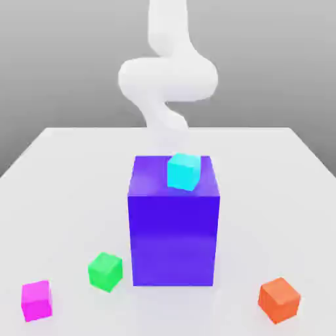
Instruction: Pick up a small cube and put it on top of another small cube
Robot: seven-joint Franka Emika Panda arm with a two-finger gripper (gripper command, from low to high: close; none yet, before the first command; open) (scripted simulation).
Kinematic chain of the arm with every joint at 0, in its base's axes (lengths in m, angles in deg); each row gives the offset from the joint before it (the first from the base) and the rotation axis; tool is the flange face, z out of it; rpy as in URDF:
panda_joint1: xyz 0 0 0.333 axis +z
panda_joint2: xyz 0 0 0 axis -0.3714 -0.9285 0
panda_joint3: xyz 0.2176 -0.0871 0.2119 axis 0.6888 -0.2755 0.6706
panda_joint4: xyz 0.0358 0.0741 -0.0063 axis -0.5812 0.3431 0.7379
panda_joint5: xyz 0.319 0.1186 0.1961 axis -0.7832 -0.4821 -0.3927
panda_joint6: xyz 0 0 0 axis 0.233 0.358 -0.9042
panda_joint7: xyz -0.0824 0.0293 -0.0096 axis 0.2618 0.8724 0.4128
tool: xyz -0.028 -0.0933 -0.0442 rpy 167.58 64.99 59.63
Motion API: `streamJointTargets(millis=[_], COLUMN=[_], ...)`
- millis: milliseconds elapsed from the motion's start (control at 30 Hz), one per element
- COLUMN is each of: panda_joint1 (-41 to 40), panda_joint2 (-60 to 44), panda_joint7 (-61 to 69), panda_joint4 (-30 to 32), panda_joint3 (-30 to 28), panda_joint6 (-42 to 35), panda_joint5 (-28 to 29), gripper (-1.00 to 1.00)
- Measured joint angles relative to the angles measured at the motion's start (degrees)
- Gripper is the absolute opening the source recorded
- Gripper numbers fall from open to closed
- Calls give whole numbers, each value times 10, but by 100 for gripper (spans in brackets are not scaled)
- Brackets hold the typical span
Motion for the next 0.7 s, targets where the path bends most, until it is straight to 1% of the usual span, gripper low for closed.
streamJointTargets(millis=[233,467,600,700], panda_joint1=[-75,-132,-160,-185], panda_joint2=[-149,-295,-378,-440], panda_joint7=[-116,-224,-278,-311], panda_joint4=[13,25,33,38], panda_joint3=[5,-9,-26,-34], panda_joint6=[53,105,135,158], panda_joint5=[23,40,38,26], gripper=[0,0,0,0])
